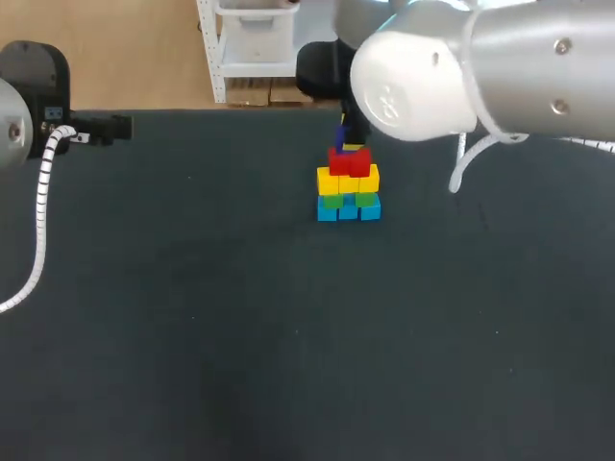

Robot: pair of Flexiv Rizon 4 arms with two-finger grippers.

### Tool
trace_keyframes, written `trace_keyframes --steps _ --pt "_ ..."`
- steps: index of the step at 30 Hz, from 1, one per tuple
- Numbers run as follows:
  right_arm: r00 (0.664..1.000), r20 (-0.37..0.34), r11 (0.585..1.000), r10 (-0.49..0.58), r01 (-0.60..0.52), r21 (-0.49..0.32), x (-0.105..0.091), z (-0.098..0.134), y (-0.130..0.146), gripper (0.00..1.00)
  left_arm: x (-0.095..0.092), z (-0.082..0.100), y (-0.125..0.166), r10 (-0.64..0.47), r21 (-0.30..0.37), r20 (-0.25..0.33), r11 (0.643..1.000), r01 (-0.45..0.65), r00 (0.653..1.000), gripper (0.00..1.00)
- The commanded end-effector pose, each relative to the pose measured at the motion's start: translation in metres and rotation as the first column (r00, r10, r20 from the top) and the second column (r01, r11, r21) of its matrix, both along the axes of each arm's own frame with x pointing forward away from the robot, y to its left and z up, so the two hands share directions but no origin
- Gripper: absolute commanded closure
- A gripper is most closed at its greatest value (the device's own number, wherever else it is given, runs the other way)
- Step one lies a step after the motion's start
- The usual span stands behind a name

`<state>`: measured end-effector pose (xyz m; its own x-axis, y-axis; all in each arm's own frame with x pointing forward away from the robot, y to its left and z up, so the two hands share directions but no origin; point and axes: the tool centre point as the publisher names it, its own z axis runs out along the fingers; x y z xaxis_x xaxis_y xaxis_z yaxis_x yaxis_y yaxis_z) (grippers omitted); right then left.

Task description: Place the blue cubes, place green cubes on the blue cubes, place the yellow cubes on the green cubes, then place the red cubes on the yellow cubes, and place purple cube on the red cubes.

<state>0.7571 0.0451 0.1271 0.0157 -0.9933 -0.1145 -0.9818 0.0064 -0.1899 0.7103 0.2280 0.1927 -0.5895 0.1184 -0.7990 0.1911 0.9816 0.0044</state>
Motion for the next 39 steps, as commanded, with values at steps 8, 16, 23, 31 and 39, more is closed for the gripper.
trace_keyframes --steps 8,16,23,31,39 --pt "0.999 -0.034 0.999 0.002 -0.001 0.037 0.004 -0.001 -0.009 1.0 0.0 0.0 0.0 -0.001 -0.001 0.001 1.0 0.001 1.0 0.0" --pt "0.999 -0.037 0.999 0.005 -0.003 0.046 0.004 -0.002 -0.008 0.99 0.0 0.0 0.0 -0.001 -0.001 0.001 1.0 0.001 1.0 0.0" --pt "0.999 -0.041 0.999 0.01 -0.008 0.052 0.004 -0.005 -0.007 0.88 0.0 0.0 0.0 -0.001 -0.001 0.001 1.0 0.001 1.0 0.0" --pt "0.999 -0.046 0.998 0.015 -0.012 0.055 0.004 -0.007 -0.007 0.78 0.0 0.0 0.0 -0.001 -0.001 0.001 1.0 0.001 1.0 0.0" --pt "0.998 -0.049 0.998 0.025 -0.022 0.059 0.003 -0.009 -0.006 0.71 0.0 0.0 0.0 -0.001 -0.001 0.001 1.0 0.001 1.0 0.0"
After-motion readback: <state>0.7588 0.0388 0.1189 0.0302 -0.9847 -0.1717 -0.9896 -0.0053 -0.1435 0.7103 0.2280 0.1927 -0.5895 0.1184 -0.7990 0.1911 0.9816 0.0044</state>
